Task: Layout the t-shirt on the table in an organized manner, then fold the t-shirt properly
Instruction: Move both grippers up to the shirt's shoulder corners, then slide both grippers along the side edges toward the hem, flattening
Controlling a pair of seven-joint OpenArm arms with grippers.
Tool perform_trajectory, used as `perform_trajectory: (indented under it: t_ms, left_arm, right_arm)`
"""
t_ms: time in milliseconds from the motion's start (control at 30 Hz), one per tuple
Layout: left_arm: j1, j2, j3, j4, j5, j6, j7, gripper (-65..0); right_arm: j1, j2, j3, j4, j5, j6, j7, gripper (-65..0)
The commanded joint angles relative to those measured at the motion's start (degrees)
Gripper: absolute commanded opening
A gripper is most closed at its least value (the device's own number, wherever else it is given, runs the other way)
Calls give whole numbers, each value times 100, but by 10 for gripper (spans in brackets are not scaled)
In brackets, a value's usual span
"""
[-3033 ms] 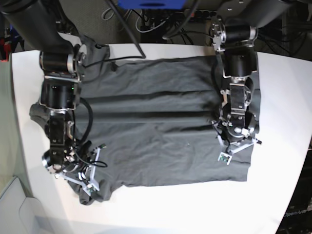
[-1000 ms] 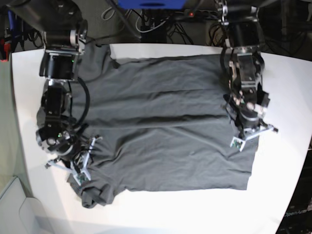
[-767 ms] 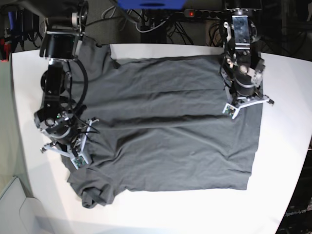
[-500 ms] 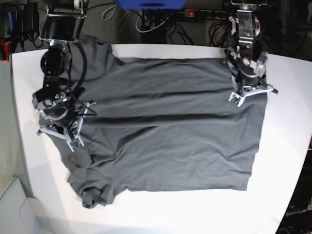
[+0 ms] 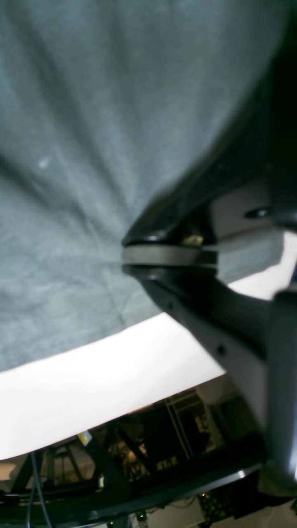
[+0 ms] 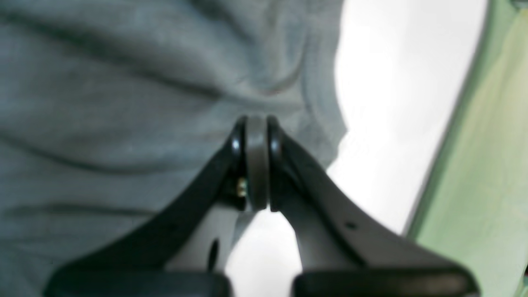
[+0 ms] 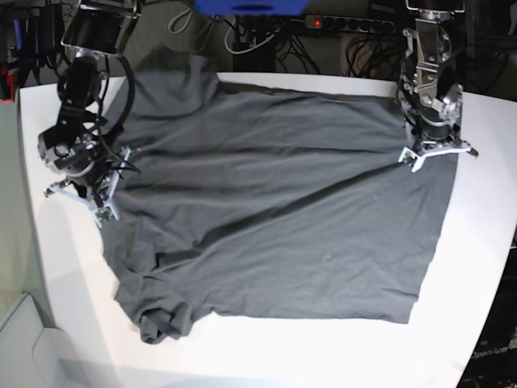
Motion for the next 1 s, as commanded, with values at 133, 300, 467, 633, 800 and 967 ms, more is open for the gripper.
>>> perform_trajectory:
  t_ms: [133,300,467,633,800,967]
  left_arm:
    - [141,-8,7,163,-111,-265,376,-648]
    - [79,27,16,198,-111,-265,376,-648]
    - [-44,36,25,198,-111,-265,376,-648]
    - [-158,36,7,313,-111,-265,385,-648]
    - [-184,36,7,699,-111,-265,403,-648]
    - [-378,45,-2,1025,-111,-265,447,-648]
  right_arm:
    - [-229,49,21,113,-8,-10,93,-650]
    - [-545,49,21,96,-8,-10,93,-650]
    - [-765,49,74,87,-8,-10,93,-650]
    - [-1038,23,232,78,-8,-10,93,-650]
    - [-1345,-109,232,104,-8,-10,93,-650]
    - [-1495,-118,241,104,-8,-10,93,-650]
